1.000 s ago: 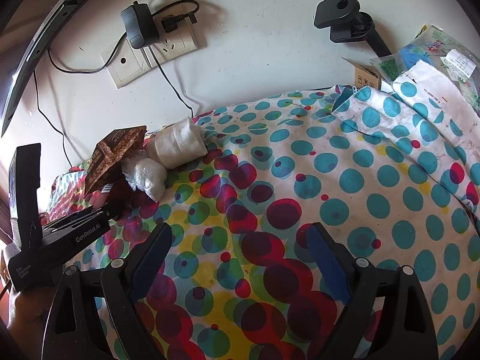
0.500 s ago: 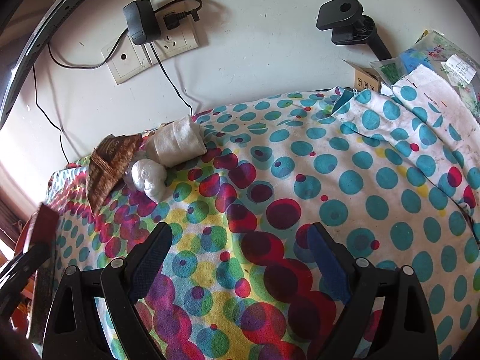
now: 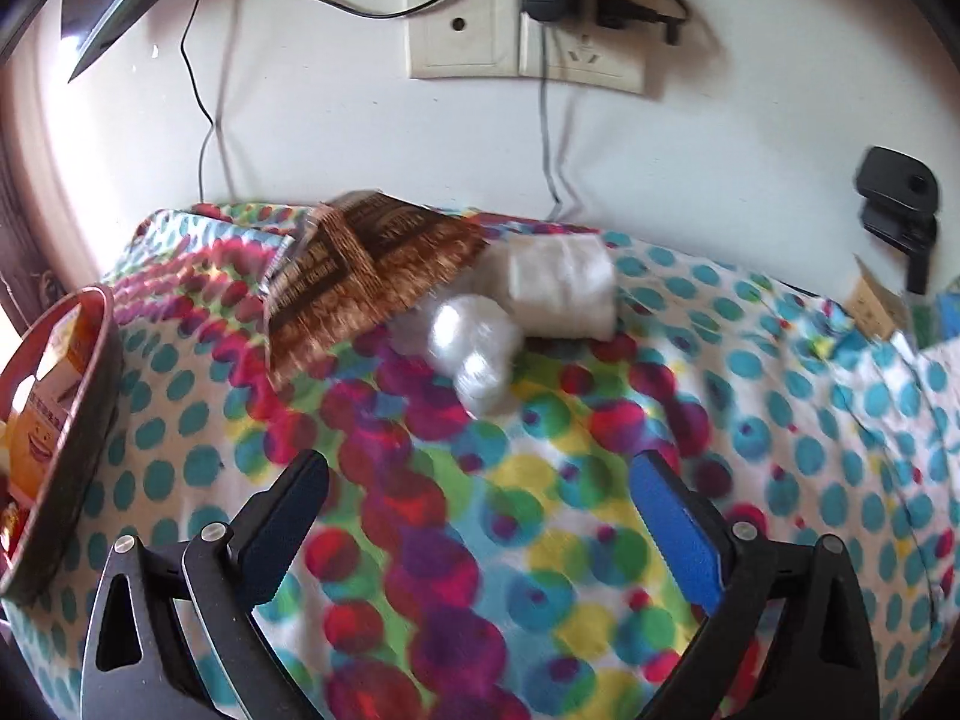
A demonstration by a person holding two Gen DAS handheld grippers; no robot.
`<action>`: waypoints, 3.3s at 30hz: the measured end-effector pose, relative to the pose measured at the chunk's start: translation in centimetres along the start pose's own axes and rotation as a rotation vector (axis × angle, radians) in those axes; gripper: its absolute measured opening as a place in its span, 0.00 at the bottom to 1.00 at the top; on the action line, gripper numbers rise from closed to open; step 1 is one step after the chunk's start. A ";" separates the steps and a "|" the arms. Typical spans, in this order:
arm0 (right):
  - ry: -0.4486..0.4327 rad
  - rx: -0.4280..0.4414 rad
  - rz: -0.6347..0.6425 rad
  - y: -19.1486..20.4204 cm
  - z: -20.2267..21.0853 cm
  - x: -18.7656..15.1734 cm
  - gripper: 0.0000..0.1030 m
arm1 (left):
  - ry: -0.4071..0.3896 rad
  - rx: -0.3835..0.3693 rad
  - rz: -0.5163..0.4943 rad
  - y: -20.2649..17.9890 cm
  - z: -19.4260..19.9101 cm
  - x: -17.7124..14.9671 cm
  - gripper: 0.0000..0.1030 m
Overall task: Organize objects
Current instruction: 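Carry the red box into the tray and release with left gripper while right gripper grasps plastic-wrapped ball, then carry the plastic-wrapped white ball with the right gripper into the tray and release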
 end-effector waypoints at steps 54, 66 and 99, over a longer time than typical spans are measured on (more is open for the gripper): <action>0.005 0.088 -0.181 -4.5 -1.0 0.2 0.30 | 0.047 0.314 0.143 11.7 7.9 -5.6 0.28; 0.011 0.084 -0.180 -4.5 -1.1 0.3 0.30 | 0.097 0.367 0.177 13.4 3.1 -4.2 0.28; -0.123 0.171 0.156 15.3 9.6 -3.6 0.30 | -0.056 0.336 0.287 13.7 9.6 -5.7 0.82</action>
Point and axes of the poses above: each gripper's, at about its wrist camera, not at the fingertips, and z roughly against the way its jaws point, y to its left, x to its top, the point moved 1 cm from there along -z, roughly the way its jaws point, and after that the axes turned 4 degrees about y, right-handed, at the moved point
